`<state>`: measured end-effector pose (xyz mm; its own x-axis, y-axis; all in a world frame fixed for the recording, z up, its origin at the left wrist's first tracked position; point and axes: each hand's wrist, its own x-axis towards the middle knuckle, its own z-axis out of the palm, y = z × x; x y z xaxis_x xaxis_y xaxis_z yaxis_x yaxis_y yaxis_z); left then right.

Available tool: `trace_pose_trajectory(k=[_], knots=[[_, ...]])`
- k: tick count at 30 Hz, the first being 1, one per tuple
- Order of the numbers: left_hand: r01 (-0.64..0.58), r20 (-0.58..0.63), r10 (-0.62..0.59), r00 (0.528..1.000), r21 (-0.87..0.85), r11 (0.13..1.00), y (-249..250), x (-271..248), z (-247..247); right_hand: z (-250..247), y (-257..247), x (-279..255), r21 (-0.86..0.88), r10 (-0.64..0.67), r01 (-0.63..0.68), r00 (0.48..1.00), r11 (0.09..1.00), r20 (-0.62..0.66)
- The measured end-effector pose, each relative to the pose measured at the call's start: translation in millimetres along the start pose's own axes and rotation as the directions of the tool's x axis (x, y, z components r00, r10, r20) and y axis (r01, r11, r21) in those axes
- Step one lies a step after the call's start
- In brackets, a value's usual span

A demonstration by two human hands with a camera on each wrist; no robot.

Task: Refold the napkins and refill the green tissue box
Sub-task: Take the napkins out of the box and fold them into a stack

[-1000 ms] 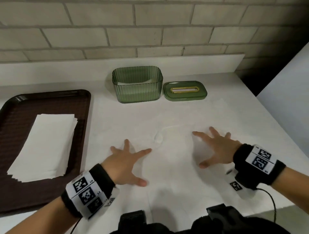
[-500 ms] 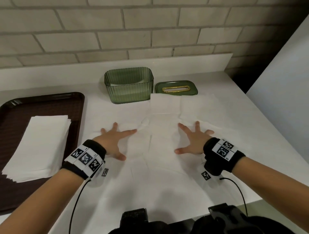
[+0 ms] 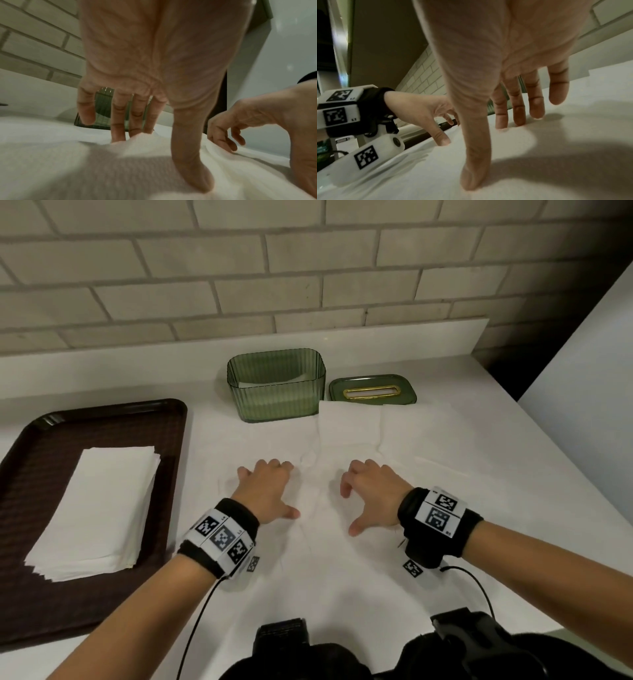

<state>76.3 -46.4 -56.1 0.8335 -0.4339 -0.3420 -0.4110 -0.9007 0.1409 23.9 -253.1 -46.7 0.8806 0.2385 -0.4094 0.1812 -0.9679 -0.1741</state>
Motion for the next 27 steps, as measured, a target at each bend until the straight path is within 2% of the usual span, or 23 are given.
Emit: trace_pose_trajectory(k=[3, 6, 9, 11, 14, 17, 19, 20, 21, 23, 25, 27], knots=[[-0.008, -0.019, 0.007, 1.000, -0.077, 0.997, -4, 3, -1, 0, 0, 4, 0.048, 0.006, -0.005, 1.000, 0.999, -0.015], [-0.071, -0.094, 0.045, 0.995, -0.285, 0.956, -14, 4, -4, -4, 1, 6, 0.164, -0.006, 0.015, 0.998, 0.986, -0.057], [-0.146, -0.154, 0.075, 0.985, -0.520, 0.842, -25, 3, -13, -18, 7, 8, 0.332, -0.040, 0.065, 0.996, 0.941, -0.082], [-0.159, -0.179, 0.059, 0.982, -0.621, 0.767, -31, 0, -23, -30, 10, 9, 0.399, -0.067, 0.126, 0.985, 0.908, -0.158], [-0.197, -0.315, -0.068, 0.947, -0.731, 0.654, -42, 1, -34, -54, 12, 7, 0.488, -0.077, 0.230, 0.947, 0.842, -0.313], [-0.348, -0.465, -0.219, 0.858, -0.839, 0.418, -45, 4, -43, -79, 9, 4, 0.634, -0.034, 0.336, 0.898, 0.697, -0.440], [-0.484, -0.546, -0.282, 0.789, -0.835, 0.262, -39, 2, -49, -92, 7, 4, 0.731, 0.031, 0.417, 0.858, 0.541, -0.513], [-0.547, -0.585, -0.293, 0.756, -0.811, 0.210, -34, 1, -52, -97, 5, 5, 0.763, 0.057, 0.456, 0.842, 0.458, -0.537], [-0.594, -0.622, -0.292, 0.726, -0.782, 0.188, -30, 1, -54, -101, 2, 6, 0.786, 0.078, 0.482, 0.832, 0.388, -0.549], [-0.646, -0.684, -0.259, 0.681, -0.729, 0.227, -21, 0, -56, -104, -7, 8, 0.807, 0.094, 0.514, 0.824, 0.291, -0.558], [-0.651, -0.699, -0.260, 0.666, -0.715, 0.255, -13, 1, -55, -103, -17, 10, 0.826, 0.112, 0.528, 0.825, 0.200, -0.554], [-0.658, -0.684, -0.301, 0.665, -0.727, 0.196, -5, -1, -55, -100, -24, 13, 0.833, 0.164, 0.539, 0.817, 0.126, -0.553]])
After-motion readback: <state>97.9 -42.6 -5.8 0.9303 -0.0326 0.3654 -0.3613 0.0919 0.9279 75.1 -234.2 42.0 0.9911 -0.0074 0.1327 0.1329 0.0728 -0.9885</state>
